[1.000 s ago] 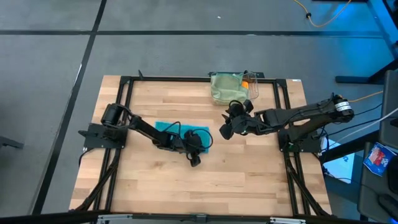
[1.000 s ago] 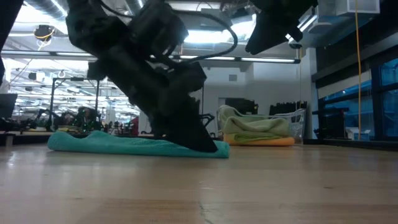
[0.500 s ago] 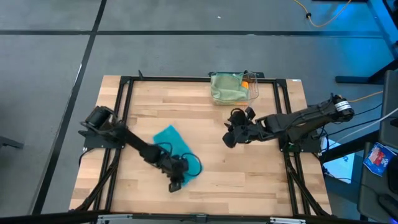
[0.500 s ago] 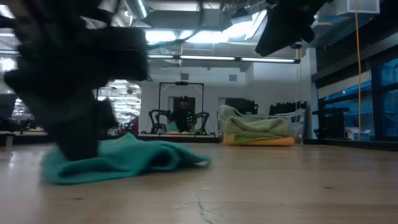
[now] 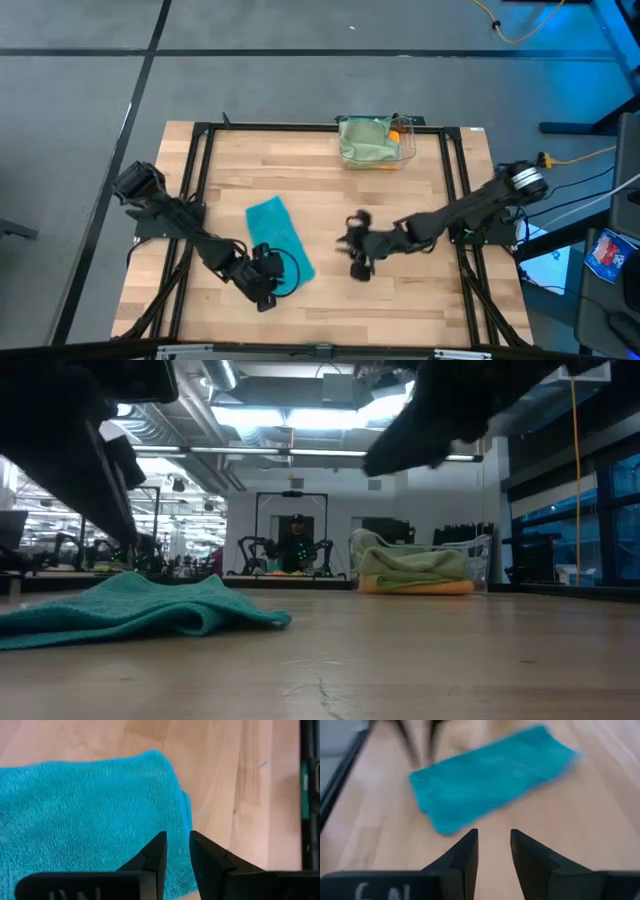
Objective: Fold microfiber towels
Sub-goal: Fold the blue microfiber towel
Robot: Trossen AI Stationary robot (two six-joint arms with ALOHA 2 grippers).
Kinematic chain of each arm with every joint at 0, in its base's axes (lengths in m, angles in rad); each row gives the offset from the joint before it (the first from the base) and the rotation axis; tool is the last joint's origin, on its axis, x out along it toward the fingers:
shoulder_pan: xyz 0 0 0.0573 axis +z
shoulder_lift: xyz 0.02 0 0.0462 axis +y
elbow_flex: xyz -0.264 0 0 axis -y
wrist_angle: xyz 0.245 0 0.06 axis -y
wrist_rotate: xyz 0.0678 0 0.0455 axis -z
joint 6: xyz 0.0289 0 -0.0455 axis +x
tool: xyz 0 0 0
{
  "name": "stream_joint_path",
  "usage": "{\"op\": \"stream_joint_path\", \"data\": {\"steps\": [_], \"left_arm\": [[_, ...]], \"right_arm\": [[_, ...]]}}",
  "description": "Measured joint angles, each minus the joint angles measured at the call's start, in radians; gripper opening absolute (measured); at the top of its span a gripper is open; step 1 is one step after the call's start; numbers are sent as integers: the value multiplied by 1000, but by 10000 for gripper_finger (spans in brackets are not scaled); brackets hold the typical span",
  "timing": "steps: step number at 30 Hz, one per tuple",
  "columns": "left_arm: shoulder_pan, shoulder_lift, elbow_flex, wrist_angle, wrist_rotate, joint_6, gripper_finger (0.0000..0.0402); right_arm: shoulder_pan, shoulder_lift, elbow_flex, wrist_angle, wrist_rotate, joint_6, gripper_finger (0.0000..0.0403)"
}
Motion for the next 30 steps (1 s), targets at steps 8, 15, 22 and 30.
{"op": "stream_joint_path", "data": {"steps": [8, 15, 22, 30], "left_arm": [[22, 29, 2, -11, -2, -67, 76], [26, 34, 3, -19, 22, -98, 76], [26, 39, 3, -40, 26, -101, 71], [31, 39, 4, -60, 22, -94, 64]], "right_arm": [[58, 328, 154, 186, -73, -337, 117], [68, 462, 373, 126, -113, -413, 117], [69, 559, 512, -45, -265, -491, 117], [69, 652, 582, -84, -335, -487, 117]]}}
